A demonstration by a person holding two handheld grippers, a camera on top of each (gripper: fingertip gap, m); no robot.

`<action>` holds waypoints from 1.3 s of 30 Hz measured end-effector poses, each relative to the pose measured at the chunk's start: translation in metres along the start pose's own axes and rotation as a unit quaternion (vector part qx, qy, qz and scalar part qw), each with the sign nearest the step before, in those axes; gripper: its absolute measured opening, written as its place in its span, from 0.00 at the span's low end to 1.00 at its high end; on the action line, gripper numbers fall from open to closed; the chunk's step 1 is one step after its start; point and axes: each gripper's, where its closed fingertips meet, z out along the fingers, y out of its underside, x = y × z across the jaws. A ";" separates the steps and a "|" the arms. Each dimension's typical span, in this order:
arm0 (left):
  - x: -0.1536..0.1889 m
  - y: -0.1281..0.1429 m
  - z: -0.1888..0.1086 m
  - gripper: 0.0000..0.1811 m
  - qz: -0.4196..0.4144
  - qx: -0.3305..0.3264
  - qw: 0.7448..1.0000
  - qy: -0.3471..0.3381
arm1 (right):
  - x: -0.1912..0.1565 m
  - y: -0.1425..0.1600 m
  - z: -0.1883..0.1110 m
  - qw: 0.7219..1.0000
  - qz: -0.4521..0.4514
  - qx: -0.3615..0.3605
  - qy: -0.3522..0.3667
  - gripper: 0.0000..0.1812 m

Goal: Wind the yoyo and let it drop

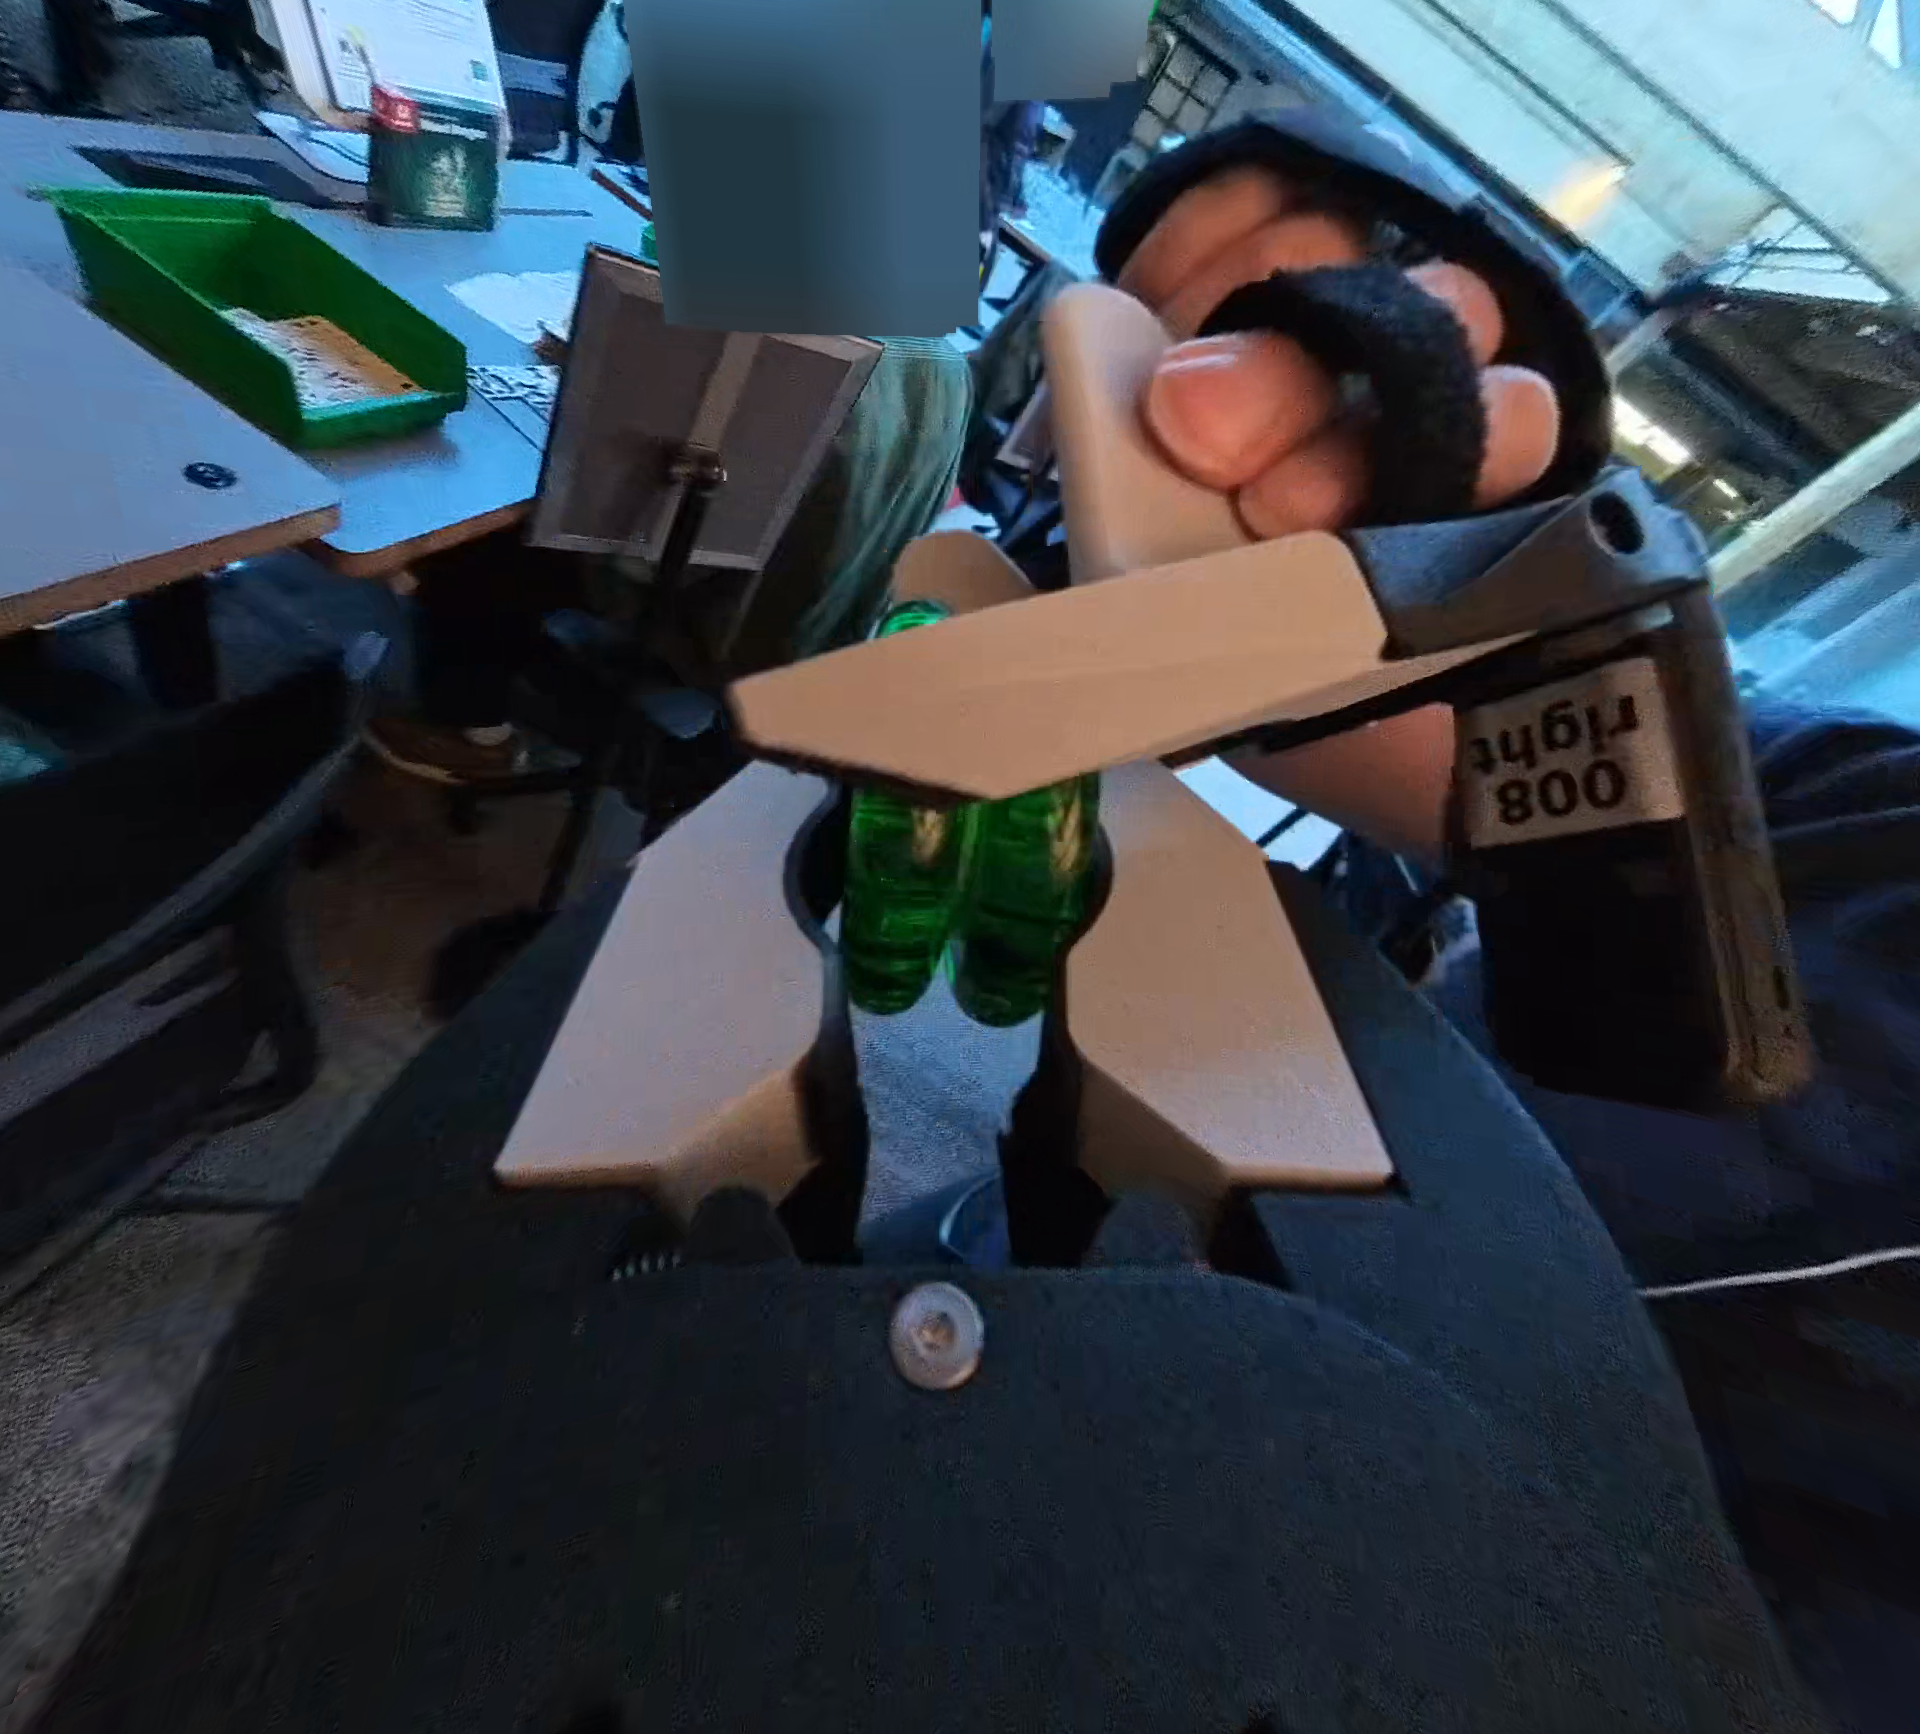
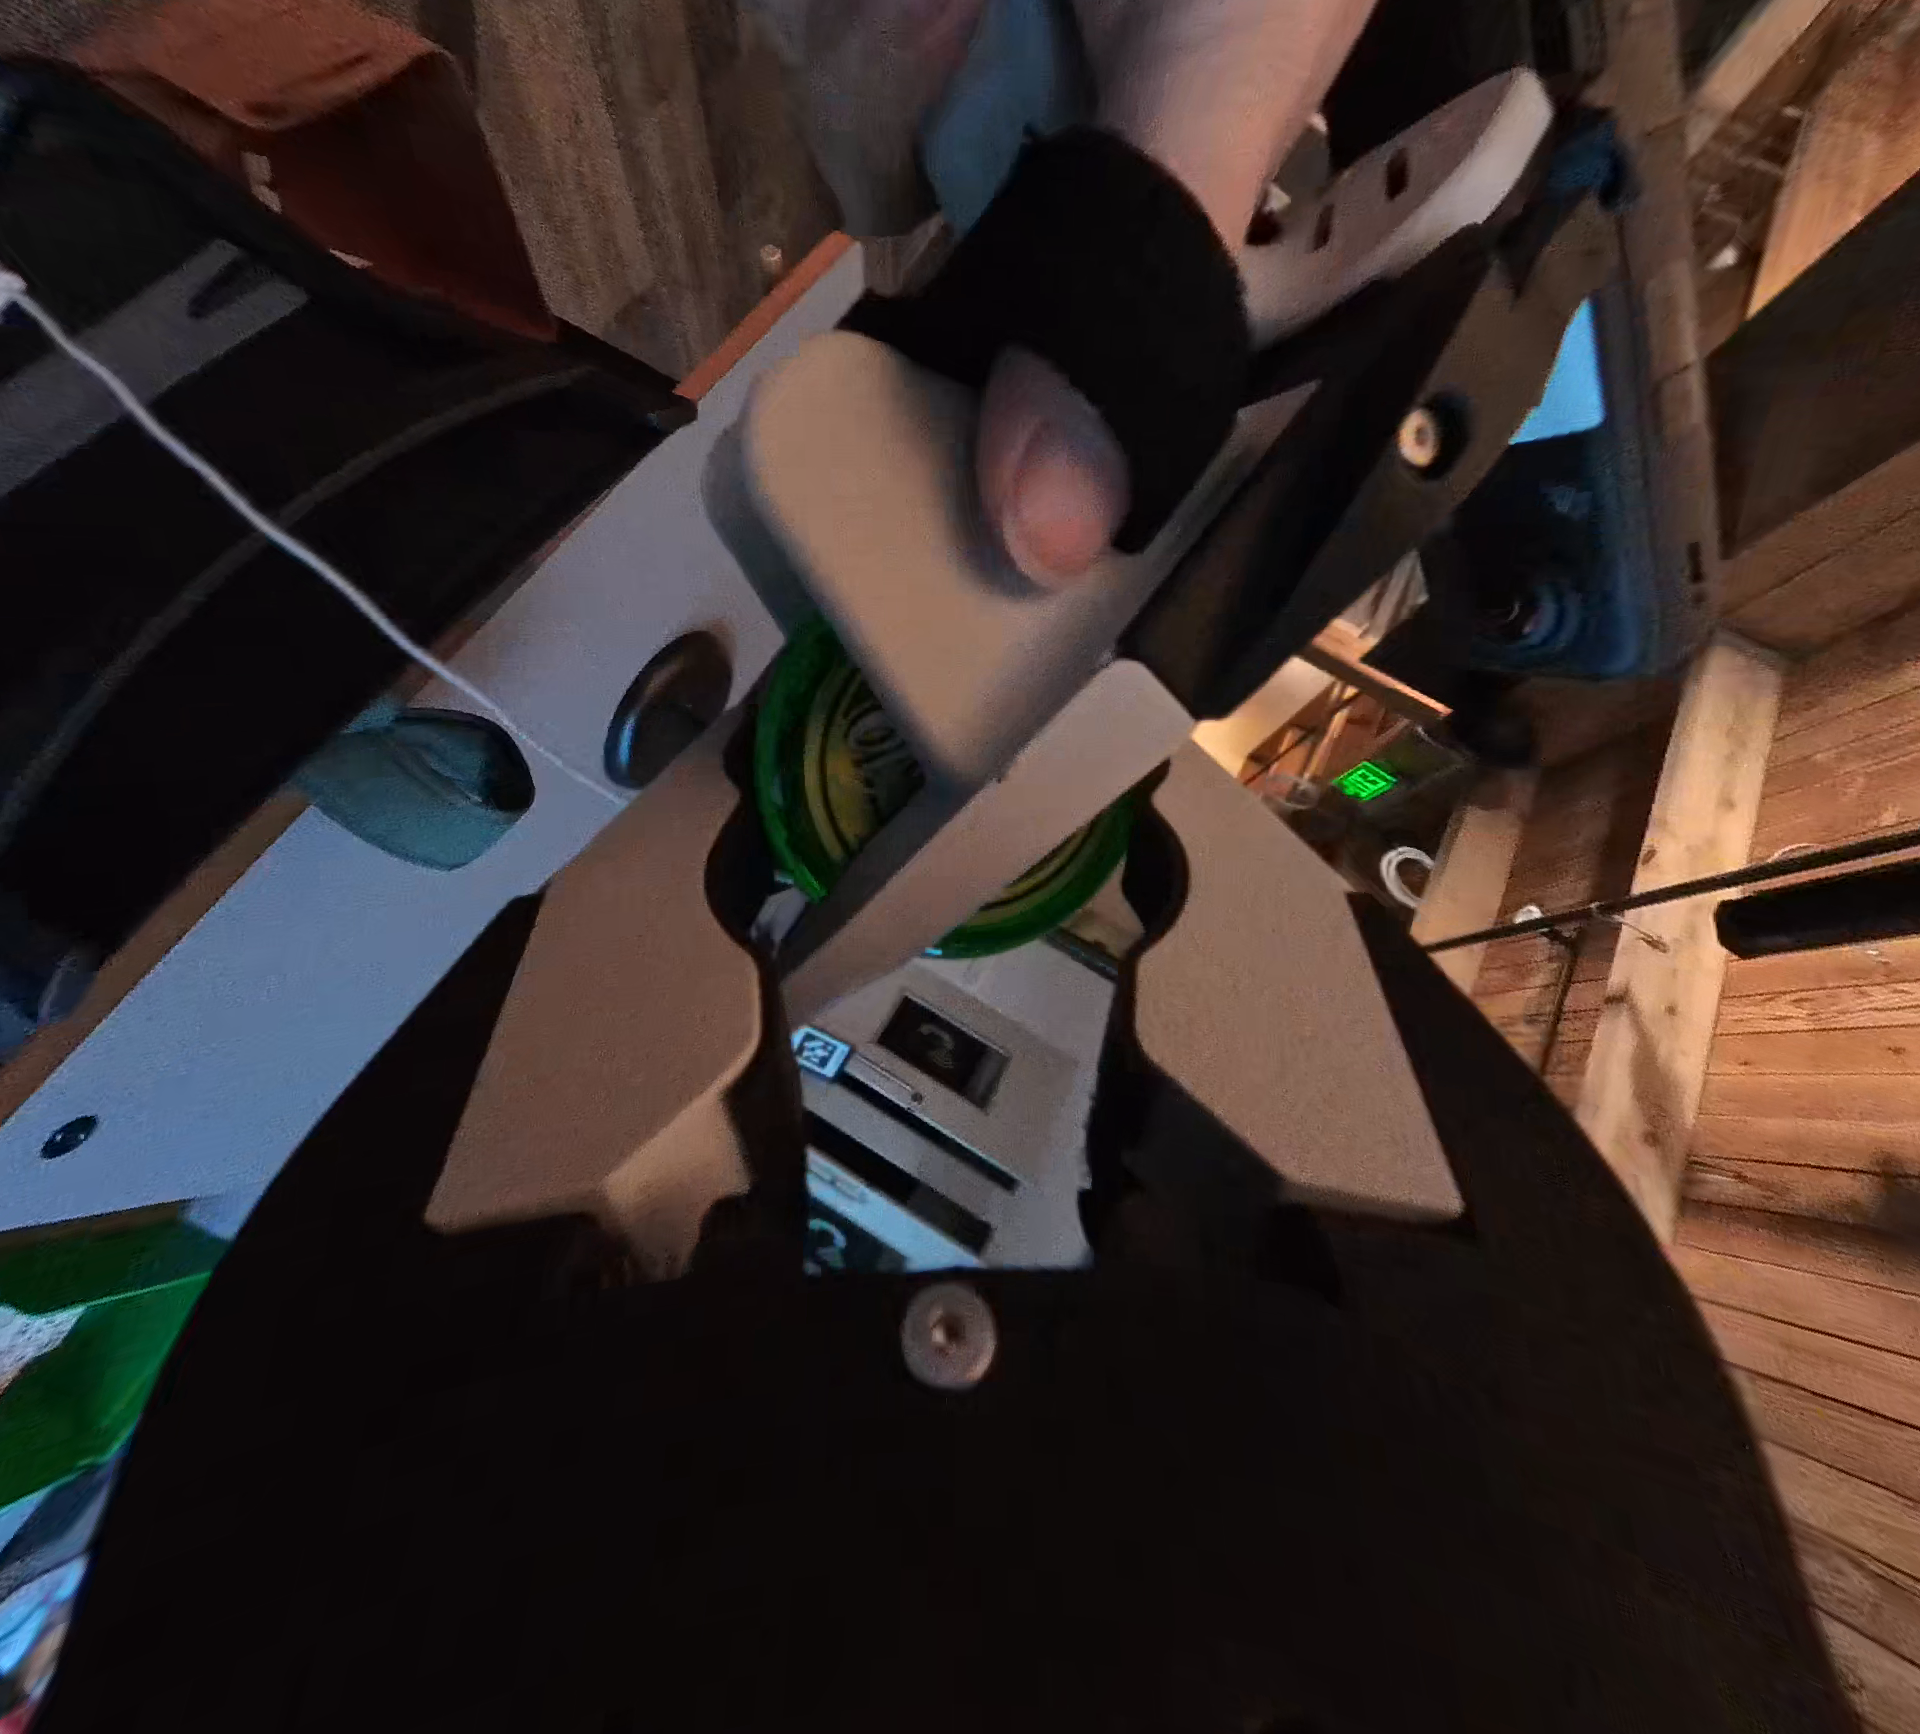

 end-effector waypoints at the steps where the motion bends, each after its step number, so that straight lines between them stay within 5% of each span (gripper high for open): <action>1: 0.000 -0.003 -0.001 0.18 -0.001 0.005 1.000 0.004 | 0.002 0.002 0.001 1.000 0.002 -0.003 -0.003 0.37; 17: -0.021 -0.039 -0.031 0.17 0.012 0.136 0.989 -0.061 | 0.015 0.039 0.019 0.985 0.135 -0.101 0.041 0.36; 20: -0.026 -0.051 -0.048 0.17 0.090 0.179 0.973 -0.117 | 0.002 0.049 0.015 0.957 0.272 -0.099 0.029 0.37; 22: -0.032 -0.056 -0.061 0.17 0.173 0.203 0.946 -0.187 | -0.009 0.037 0.012 0.877 0.480 -0.012 -0.008 0.39; 23: -0.034 -0.057 -0.066 0.17 0.210 0.210 0.930 -0.219 | -0.005 0.023 0.008 0.798 0.597 0.069 -0.030 0.39; 26: -0.032 -0.056 -0.070 0.17 0.286 0.228 0.890 -0.273 | 0.028 -0.010 -0.021 0.468 0.805 0.341 -0.131 0.49; 27: -0.030 -0.056 -0.069 0.17 0.306 0.232 0.879 -0.283 | 0.029 -0.007 -0.021 0.381 0.834 0.367 -0.160 0.49; 28: -0.027 -0.055 -0.066 0.17 0.327 0.232 0.869 -0.291 | 0.027 -0.006 -0.017 0.330 0.845 0.376 -0.188 0.50; 32: -0.020 -0.044 -0.052 0.17 0.418 0.205 0.825 -0.320 | 0.032 -0.018 -0.026 0.187 0.830 0.444 -0.280 0.52; 33: -0.018 -0.041 -0.048 0.17 0.437 0.197 0.817 -0.320 | 0.032 -0.022 -0.026 0.173 0.828 0.445 -0.295 0.53; 39: -0.016 -0.024 -0.029 0.17 0.481 0.155 0.804 -0.312 | 0.018 -0.041 -0.022 0.195 0.809 0.435 -0.342 0.35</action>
